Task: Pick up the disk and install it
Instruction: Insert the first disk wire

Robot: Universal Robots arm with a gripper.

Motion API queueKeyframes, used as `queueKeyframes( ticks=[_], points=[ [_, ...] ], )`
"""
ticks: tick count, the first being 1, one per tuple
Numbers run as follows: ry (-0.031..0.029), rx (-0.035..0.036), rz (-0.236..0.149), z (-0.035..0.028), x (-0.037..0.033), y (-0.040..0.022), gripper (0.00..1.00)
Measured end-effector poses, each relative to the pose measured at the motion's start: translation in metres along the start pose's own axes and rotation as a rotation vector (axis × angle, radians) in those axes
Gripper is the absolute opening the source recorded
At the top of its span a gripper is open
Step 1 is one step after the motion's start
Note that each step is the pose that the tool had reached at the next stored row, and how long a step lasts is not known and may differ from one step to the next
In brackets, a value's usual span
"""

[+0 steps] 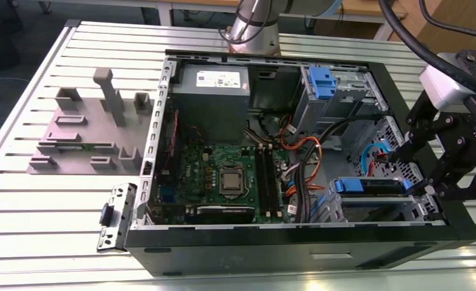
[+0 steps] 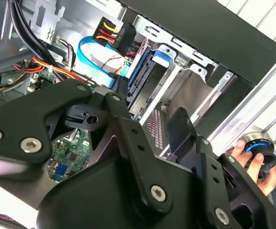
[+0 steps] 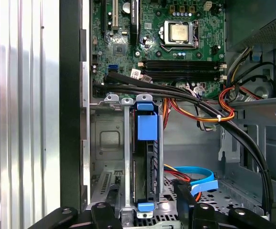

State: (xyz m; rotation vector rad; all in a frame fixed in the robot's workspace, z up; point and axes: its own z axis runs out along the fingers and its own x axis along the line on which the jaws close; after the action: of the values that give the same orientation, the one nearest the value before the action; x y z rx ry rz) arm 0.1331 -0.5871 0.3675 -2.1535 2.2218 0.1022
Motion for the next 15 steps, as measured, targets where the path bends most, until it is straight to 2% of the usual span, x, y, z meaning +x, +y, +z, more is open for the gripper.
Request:
queueKeyframes(
  ticks=[15],
  points=[
    [0.0001,0.0,0.0,0.001,-0.0002,-0.0026,0.59]
  ],
)
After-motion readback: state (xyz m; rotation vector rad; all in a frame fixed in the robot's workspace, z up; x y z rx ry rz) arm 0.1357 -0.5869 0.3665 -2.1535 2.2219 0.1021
